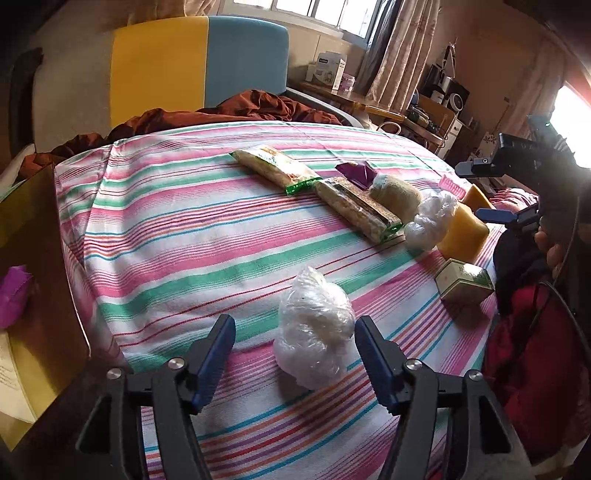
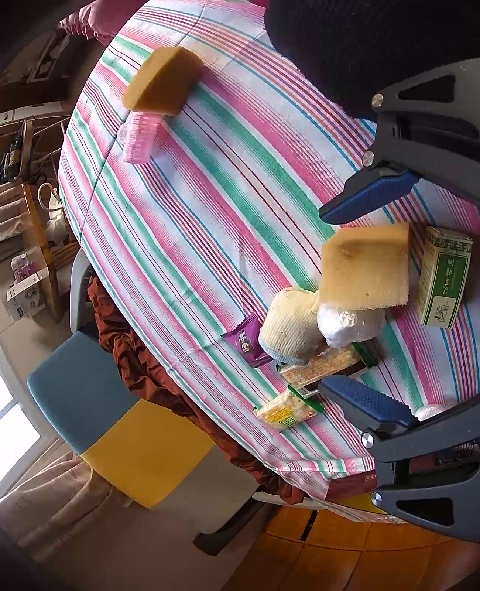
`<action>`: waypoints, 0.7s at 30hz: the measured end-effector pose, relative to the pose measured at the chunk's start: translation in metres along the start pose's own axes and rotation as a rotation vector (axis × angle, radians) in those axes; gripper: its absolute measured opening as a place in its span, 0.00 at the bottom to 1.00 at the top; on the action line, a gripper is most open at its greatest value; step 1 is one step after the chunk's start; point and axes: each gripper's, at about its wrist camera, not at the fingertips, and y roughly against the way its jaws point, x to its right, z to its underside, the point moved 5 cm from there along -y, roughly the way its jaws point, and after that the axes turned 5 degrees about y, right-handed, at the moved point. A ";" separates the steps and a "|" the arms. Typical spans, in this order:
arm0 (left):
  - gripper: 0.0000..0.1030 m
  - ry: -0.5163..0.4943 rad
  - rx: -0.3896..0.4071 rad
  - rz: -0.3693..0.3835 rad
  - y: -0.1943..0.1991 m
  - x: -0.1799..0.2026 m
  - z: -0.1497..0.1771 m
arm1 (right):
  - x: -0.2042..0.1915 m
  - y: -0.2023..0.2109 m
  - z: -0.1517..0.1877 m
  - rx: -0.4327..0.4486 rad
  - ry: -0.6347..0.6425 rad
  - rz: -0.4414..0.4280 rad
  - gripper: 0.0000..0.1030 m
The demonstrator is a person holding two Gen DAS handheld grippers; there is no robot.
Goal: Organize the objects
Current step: 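Lift the plastic bundle with the left gripper while the right gripper moves to the green box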
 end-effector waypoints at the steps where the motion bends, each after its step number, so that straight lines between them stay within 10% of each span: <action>1: 0.66 -0.004 0.003 0.000 0.000 0.000 -0.002 | 0.000 0.000 0.000 0.000 0.000 0.001 0.83; 5: 0.66 -0.052 -0.011 -0.014 -0.012 0.009 -0.008 | 0.000 0.000 -0.001 0.002 -0.003 0.000 0.83; 8: 0.34 -0.055 -0.051 -0.012 -0.027 0.011 -0.006 | 0.000 0.000 -0.001 0.004 -0.003 -0.001 0.83; 21: 0.34 -0.126 0.078 -0.059 -0.026 0.014 0.010 | -0.002 -0.002 0.000 -0.012 0.002 -0.013 0.83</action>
